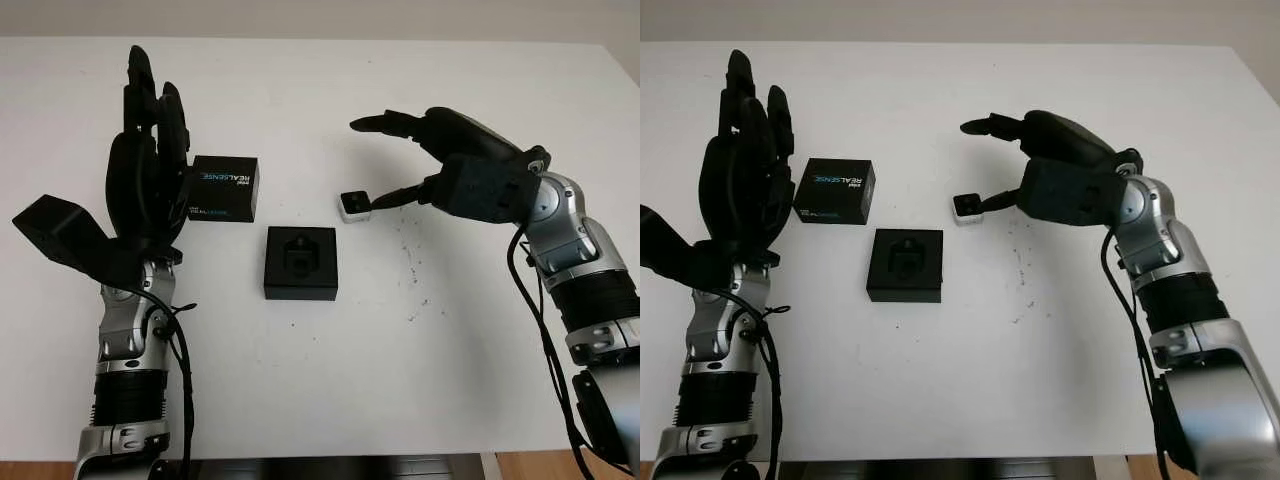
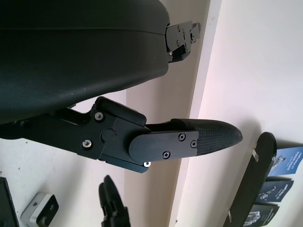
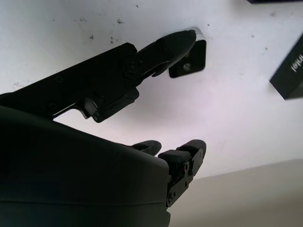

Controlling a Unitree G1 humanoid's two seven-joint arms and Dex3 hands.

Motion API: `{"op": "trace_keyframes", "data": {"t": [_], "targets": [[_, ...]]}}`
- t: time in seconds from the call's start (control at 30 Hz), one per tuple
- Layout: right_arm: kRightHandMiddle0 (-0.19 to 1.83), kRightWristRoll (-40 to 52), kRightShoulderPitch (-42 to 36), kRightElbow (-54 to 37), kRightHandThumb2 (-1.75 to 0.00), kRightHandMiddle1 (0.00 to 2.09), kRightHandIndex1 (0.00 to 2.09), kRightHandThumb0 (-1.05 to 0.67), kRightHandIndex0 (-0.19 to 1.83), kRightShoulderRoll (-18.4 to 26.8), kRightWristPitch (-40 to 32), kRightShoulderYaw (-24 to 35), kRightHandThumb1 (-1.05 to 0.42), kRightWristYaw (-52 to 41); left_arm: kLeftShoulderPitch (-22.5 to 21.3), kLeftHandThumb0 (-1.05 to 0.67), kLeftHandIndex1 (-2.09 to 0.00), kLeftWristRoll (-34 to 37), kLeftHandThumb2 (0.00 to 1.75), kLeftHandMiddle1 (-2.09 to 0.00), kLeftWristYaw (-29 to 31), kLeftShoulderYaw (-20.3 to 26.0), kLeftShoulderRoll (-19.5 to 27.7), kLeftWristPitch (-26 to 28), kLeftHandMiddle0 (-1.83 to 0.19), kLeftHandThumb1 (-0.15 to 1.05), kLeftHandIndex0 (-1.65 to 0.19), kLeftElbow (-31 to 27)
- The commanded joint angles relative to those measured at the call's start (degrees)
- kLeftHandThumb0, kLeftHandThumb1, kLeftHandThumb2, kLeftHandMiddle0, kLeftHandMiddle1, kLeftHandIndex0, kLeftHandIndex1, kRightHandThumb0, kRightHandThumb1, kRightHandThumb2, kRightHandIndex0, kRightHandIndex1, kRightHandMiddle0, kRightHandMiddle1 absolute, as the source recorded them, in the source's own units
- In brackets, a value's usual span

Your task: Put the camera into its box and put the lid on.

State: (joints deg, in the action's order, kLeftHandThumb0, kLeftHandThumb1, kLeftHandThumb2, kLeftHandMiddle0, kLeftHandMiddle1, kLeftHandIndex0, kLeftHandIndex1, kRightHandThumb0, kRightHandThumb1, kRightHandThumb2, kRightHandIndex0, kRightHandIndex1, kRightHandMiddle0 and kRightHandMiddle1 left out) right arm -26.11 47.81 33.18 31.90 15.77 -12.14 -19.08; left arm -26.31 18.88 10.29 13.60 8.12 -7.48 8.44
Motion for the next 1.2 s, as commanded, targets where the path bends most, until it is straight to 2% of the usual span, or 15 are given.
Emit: {"op": "trace_keyframes", "data": {"t": [0.0,0.4,0.43,0.5,0.6,0.63,0.9,1.03,1.17], "targets": [[0.41,-0.9,0.9,1.1,-0.05,0.16,0.16,-0.55,0.4,0.7,2.1,-0.8,-0.78,1.3,0.4,-0.74,0.0,-0.3,0.48,0.0,0.1,-0.2,-0.1,-0.4,0.19,1.05,0.19,-0.9],[0.51,-4.0,0.7,5.4,-0.05,0.19,0.29,-0.55,0.52,-0.6,5.5,-3.1,-0.76,6.4,0.3,-0.74,0.0,0.0,0.48,0.0,0.2,-0.1,-0.3,-0.4,0.19,1.05,0.19,-0.8],[0.51,-4.0,0.7,5.8,-0.05,0.19,0.41,-0.56,0.47,-0.7,5.6,-3.2,-0.76,6.7,0.2,-0.74,0.0,0.0,0.48,0.0,0.2,0.0,-0.3,-0.4,0.19,1.05,0.19,-0.8],[0.52,-4.1,0.7,6.7,-0.05,0.22,1.09,-0.57,0.15,-1.0,5.9,-3.3,-0.76,7.4,0.2,-0.73,0.0,0.1,0.49,0.0,0.1,0.0,-0.4,-0.3,0.19,1.05,0.19,-0.8],[0.54,-4.4,0.6,7.7,-0.05,0.26,1.59,-0.56,-0.03,-1.3,6.6,-3.5,-0.76,9.1,0.1,-0.73,0.0,-0.2,0.49,0.0,0.1,-0.1,-0.3,-0.3,0.19,1.05,0.19,-0.7],[0.55,-4.7,0.6,7.9,-0.05,0.27,1.67,-0.55,-0.05,-1.3,6.9,-3.6,-0.76,9.7,0.1,-0.74,0.0,-0.3,0.49,0.0,0.0,-0.1,-0.3,-0.2,0.19,1.05,0.19,-0.7],[0.54,-6.6,1.0,10.9,-0.06,0.41,1.76,-0.54,-0.05,-2.0,7.7,-4.9,-0.78,13.3,0.0,-0.75,0.0,-0.4,0.47,0.0,-0.2,-0.2,-0.3,-0.2,0.19,1.05,0.19,-0.8],[0.47,-7.4,1.5,13.5,-0.06,0.69,1.87,-0.54,-0.03,-2.1,9.8,-5.6,-0.78,16.2,-0.2,-0.75,0.0,0.1,0.46,0.0,-0.2,0.0,-0.4,0.1,0.19,1.05,0.19,-0.8],[0.45,-7.6,1.8,14.9,-0.06,0.81,1.93,-0.54,-0.03,-2.2,10.7,-6.0,-0.79,17.5,-0.3,-0.75,0.0,0.0,0.45,0.0,-0.2,-0.1,-0.4,-0.2,0.19,1.05,0.19,-0.6]]}}
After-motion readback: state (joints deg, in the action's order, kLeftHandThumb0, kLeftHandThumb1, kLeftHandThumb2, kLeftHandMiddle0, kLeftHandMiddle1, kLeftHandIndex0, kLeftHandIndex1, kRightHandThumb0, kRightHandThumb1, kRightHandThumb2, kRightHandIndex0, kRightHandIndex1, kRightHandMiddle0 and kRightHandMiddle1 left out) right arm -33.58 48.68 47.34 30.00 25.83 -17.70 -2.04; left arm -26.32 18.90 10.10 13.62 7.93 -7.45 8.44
